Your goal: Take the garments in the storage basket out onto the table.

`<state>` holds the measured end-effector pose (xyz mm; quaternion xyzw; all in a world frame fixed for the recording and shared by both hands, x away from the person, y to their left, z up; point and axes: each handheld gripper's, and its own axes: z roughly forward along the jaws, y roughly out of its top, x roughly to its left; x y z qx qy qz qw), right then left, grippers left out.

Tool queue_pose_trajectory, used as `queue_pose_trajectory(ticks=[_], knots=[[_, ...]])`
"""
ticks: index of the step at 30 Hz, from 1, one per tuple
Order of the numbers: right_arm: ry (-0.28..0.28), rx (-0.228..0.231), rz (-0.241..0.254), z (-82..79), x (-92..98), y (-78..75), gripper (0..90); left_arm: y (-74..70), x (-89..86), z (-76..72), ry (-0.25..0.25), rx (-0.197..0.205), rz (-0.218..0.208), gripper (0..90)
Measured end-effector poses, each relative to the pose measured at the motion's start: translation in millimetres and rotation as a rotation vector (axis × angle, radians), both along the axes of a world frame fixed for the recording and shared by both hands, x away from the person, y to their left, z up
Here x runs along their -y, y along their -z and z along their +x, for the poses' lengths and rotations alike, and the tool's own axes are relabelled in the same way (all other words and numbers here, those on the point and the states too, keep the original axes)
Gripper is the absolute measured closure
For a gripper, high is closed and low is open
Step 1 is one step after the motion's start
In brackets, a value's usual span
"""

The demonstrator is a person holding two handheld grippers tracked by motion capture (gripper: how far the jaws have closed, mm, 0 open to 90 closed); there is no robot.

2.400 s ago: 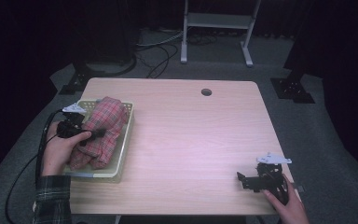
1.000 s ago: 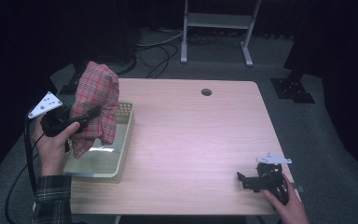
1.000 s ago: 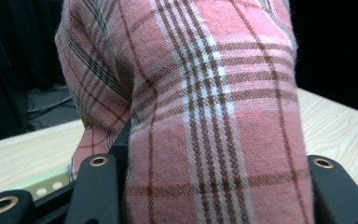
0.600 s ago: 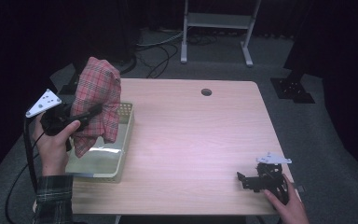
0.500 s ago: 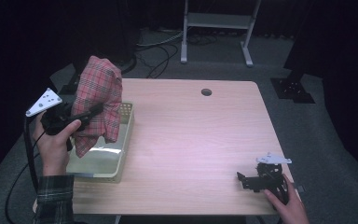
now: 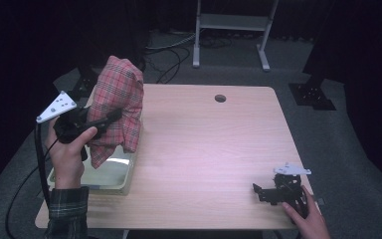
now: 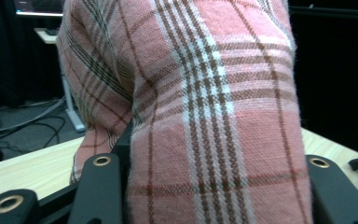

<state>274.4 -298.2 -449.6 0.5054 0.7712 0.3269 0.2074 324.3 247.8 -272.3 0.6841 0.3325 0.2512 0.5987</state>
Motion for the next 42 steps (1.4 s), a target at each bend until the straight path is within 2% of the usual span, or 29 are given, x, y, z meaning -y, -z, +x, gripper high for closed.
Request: queue_pose_trajectory(ticks=[12, 33, 42], knots=[[0.0, 0.0, 0.0, 0.0, 0.0, 0.0, 0.0, 1.9, 34.7, -3.2, 0.075, -0.005, -0.033, 47.6], [0.0, -0.001, 0.0, 0.0, 0.0, 0.0, 0.0, -0.7, 91.4, -10.2, 0.194, 0.018, -0.081, 47.6], [0.0, 0.0, 0.0, 0.0, 0.0, 0.0, 0.0, 4.2, 113.5, -12.3, 0.241, 0.012, -0.092, 47.6]])
